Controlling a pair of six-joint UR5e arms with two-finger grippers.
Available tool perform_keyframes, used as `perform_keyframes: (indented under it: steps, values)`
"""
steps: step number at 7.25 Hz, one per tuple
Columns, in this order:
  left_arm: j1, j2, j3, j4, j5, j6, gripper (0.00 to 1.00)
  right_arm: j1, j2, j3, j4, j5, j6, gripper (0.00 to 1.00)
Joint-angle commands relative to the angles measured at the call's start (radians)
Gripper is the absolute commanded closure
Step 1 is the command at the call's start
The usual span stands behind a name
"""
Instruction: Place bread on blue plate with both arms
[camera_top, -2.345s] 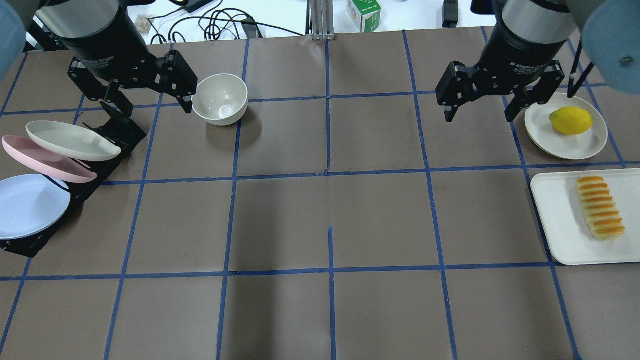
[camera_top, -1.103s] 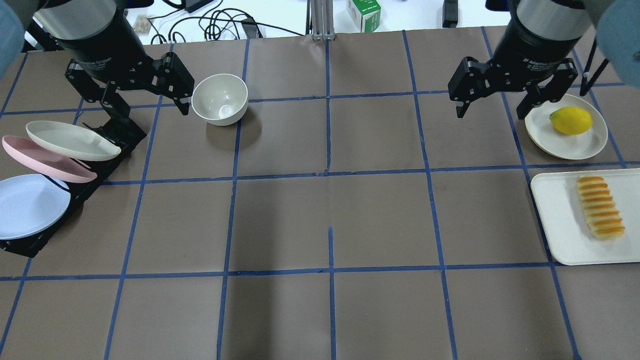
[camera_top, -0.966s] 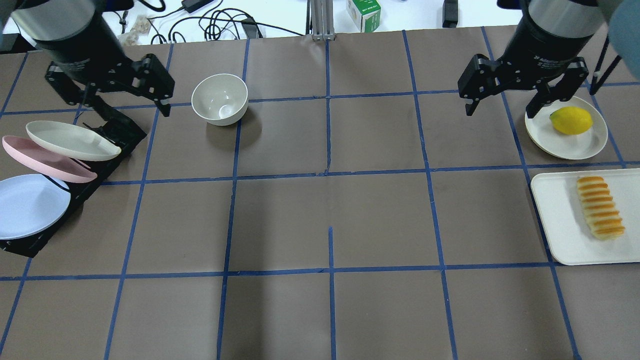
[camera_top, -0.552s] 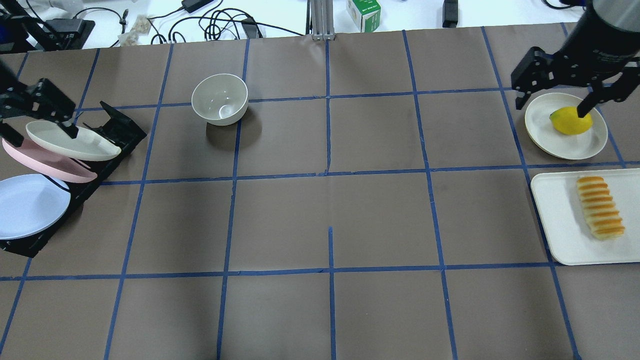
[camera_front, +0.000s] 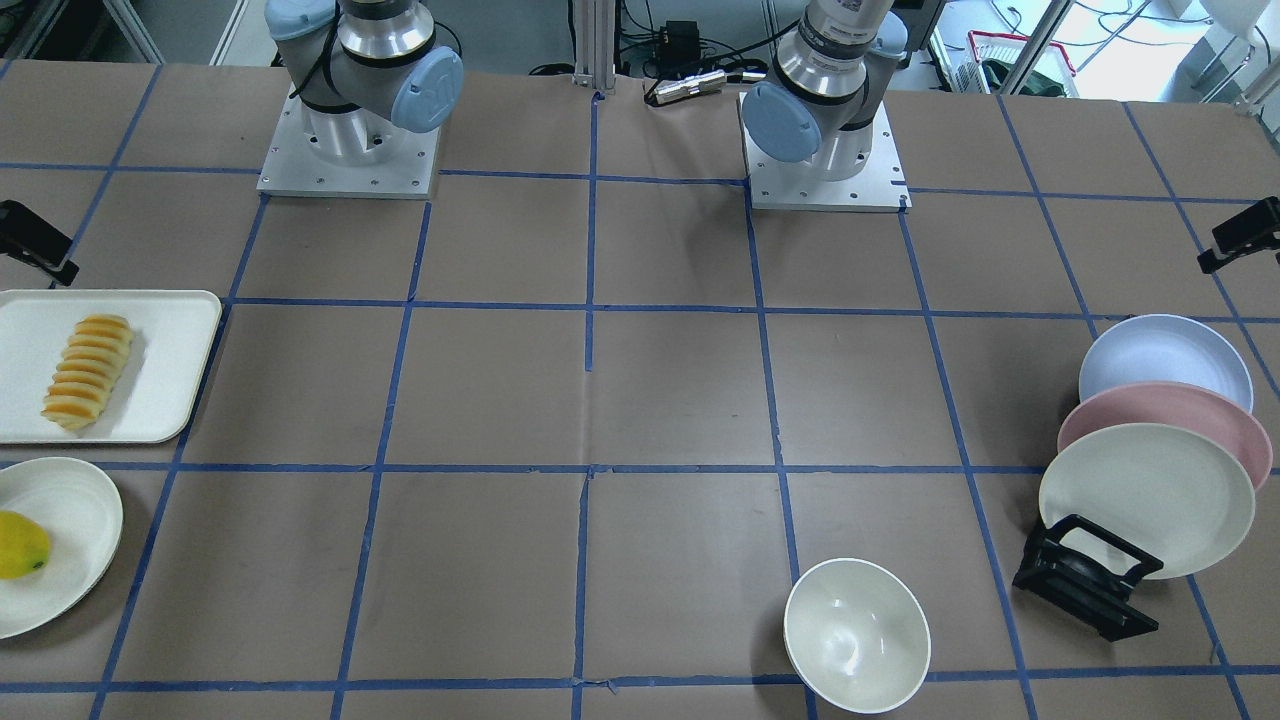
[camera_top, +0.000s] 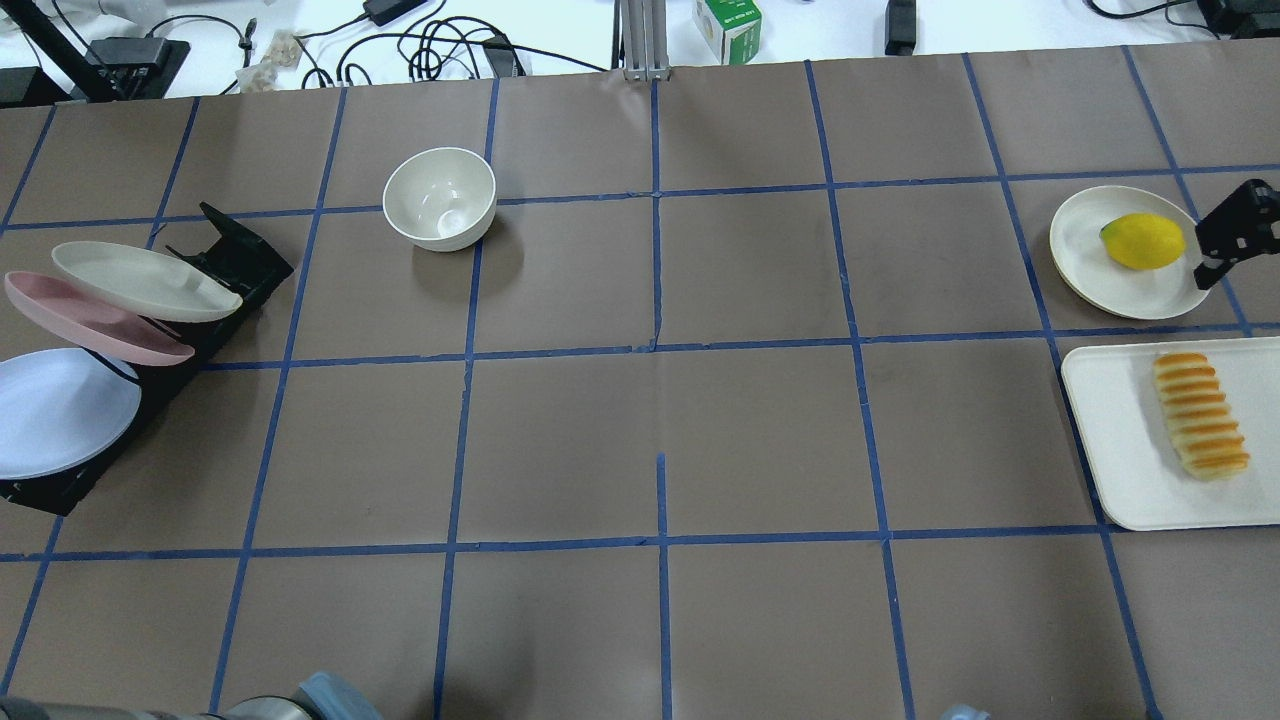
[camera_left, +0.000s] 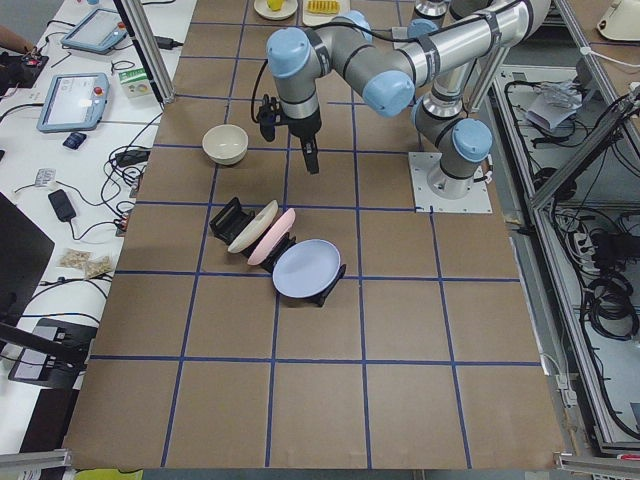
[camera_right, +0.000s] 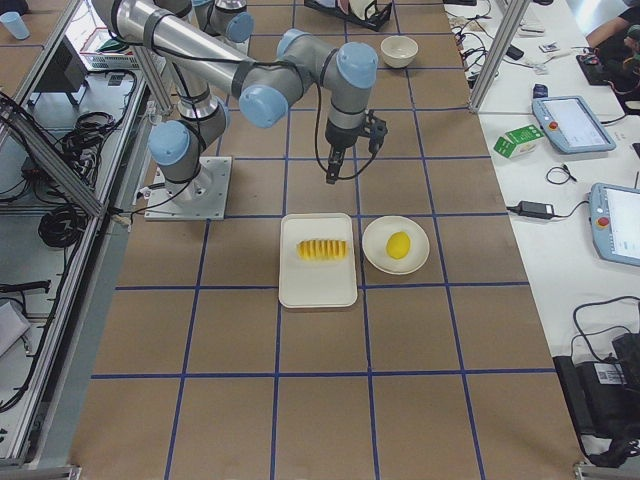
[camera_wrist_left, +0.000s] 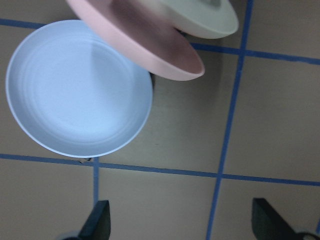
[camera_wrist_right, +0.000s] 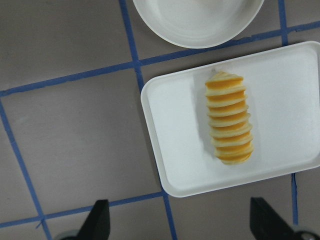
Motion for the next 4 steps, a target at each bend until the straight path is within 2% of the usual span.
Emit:
perform_keyframes:
  steps: [1,2,3,4]
  values:
    - [0.103,-0.147,0.015,0.176,-0.005,0.17,0.0,-0.054,0.059,0.1,-0.187,-0.05,-0.081,0.0]
    - [0.105,-0.21,0.027,0.228,-0.009,0.202,0.0,-0.06,0.101,0.14,-0.305,-0.1,-0.084,0.0]
    - [0.103,-0.253,0.056,0.25,-0.023,0.206,0.0,-0.08,0.121,0.168,-0.335,-0.096,-0.122,0.0]
    - [0.105,-0.289,0.07,0.249,-0.133,0.206,0.0,-0.098,0.132,0.185,-0.338,-0.09,-0.156,0.0]
